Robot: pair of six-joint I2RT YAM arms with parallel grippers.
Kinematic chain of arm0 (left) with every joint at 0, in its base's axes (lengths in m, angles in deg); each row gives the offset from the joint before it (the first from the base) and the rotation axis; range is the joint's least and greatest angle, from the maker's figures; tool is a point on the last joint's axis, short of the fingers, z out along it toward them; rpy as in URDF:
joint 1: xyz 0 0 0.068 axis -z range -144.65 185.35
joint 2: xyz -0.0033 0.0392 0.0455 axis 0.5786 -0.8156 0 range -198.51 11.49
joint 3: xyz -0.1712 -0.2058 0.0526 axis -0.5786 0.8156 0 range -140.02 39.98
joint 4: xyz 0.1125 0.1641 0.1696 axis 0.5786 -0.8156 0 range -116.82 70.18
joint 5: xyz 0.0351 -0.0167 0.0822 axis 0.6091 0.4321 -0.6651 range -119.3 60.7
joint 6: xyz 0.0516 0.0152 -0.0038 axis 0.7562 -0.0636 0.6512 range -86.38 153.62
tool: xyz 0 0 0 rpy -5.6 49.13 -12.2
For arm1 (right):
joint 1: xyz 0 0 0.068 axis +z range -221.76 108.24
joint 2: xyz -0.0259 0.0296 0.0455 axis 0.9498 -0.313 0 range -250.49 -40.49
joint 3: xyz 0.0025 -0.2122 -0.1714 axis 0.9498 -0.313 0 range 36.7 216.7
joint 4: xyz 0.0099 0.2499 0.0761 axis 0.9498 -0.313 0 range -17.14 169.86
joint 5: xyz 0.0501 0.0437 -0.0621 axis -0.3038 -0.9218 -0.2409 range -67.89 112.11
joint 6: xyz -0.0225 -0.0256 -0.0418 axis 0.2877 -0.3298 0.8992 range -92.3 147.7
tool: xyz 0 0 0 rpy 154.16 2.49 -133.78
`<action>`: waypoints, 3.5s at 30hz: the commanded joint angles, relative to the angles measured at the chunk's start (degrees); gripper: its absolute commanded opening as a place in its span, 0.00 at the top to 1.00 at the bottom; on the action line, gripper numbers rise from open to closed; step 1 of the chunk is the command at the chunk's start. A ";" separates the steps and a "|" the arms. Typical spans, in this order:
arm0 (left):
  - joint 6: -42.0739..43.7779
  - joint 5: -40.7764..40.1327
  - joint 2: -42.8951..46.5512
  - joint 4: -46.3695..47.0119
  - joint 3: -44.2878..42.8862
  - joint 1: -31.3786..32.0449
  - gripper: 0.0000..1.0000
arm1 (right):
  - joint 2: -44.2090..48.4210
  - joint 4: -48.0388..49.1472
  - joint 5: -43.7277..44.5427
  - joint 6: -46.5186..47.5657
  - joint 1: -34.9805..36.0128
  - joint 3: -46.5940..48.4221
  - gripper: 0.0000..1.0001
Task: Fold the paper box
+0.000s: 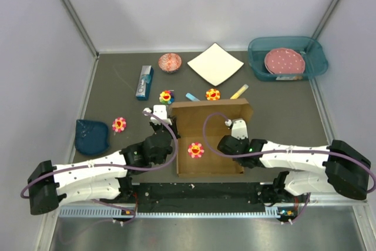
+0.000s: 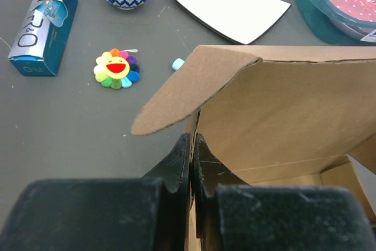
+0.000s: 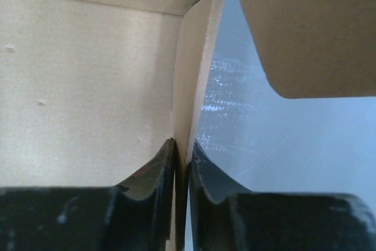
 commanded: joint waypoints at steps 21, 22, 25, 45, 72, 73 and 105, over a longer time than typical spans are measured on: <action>-1.20 0.89 0.83 -1.98 1.01 -0.24 1.00 | -3.41 -3.21 1.17 0.26 -1.19 10.83 0.49; -1.20 0.98 0.91 -1.98 1.01 -0.24 1.00 | -4.72 -3.21 1.08 0.44 -1.63 11.27 0.49; -1.11 1.42 0.91 -1.98 1.01 -0.24 1.00 | -7.09 -2.77 0.73 2.02 -3.47 12.59 0.51; -1.38 1.51 0.91 -1.19 1.89 -0.24 1.00 | -8.52 0.40 -4.02 1.14 -7.00 4.60 1.00; -2.08 2.21 0.65 -1.46 2.59 -0.32 1.00 | -12.99 0.22 -4.02 0.44 -8.93 6.45 1.00; -2.08 2.21 0.65 -1.37 2.60 -0.24 1.00 | -12.99 0.13 -3.93 0.35 -8.84 6.27 1.00; -1.99 1.42 -0.40 -1.37 2.33 -0.24 1.00 | -5.26 -7.34 -15.09 1.14 -8.31 5.57 1.00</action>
